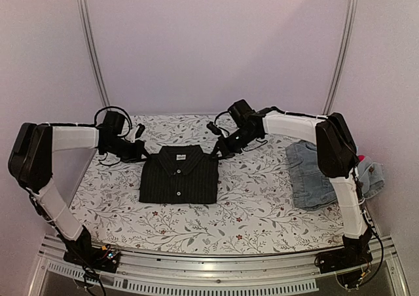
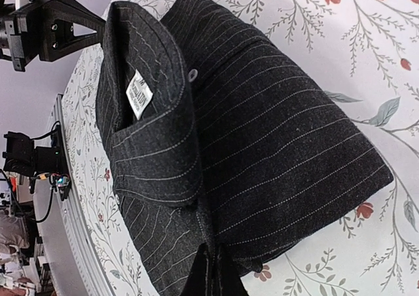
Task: Fold and stack the mixed laundry pile
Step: Smooth out the square-folded shirt at the center of the board.
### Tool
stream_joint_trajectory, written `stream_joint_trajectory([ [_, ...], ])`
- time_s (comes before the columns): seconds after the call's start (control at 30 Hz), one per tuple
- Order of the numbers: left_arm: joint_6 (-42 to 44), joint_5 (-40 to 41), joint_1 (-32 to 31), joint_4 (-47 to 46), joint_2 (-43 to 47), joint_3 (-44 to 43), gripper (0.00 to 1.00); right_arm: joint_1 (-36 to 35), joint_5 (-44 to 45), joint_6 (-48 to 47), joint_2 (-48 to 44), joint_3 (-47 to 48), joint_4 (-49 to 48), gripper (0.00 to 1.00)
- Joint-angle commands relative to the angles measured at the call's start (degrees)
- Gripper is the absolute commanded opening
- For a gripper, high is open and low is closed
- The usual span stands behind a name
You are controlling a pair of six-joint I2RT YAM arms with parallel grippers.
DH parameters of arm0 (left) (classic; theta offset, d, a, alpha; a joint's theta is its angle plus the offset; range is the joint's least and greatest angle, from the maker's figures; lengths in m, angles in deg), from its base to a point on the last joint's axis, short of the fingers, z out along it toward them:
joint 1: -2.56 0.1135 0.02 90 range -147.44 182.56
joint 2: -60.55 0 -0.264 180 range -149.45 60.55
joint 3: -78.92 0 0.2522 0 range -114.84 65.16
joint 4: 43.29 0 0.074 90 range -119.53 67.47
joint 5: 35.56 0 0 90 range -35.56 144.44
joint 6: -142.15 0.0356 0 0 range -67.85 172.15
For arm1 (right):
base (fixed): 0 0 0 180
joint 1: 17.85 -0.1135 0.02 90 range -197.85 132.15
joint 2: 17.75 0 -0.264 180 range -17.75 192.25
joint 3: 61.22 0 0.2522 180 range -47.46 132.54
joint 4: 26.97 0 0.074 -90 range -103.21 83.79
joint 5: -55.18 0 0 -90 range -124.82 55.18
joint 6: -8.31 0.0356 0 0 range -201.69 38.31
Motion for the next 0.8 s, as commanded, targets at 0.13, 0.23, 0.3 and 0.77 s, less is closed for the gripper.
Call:
stream_joint_trajectory([
  [0.13, -2.46, 4.64, 1.05, -7.25, -8.3, -0.1, 0.0, 0.03, 11.97, 1.91, 5.79, 3.29, -2.65, 0.0],
  [0.23, -3.21, 6.34, 1.16, -8.06, -12.74, -1.1, 0.0, 0.03, 12.57, 2.67, 8.42, 5.85, -3.26, 0.0],
  [0.3, -3.56, 7.82, 1.16, -7.88, -15.18, -2.52, 0.0, 0.03, 12.15, 3.35, 10.83, 7.31, -3.19, 0.0],
  [0.77, -3.72, 14.8, 4.07, -1.5, -13.09, -12.52, 0.53, 2.6, 6.93, 9.22, 6.18, 7.57, -5.81, 0.45],
])
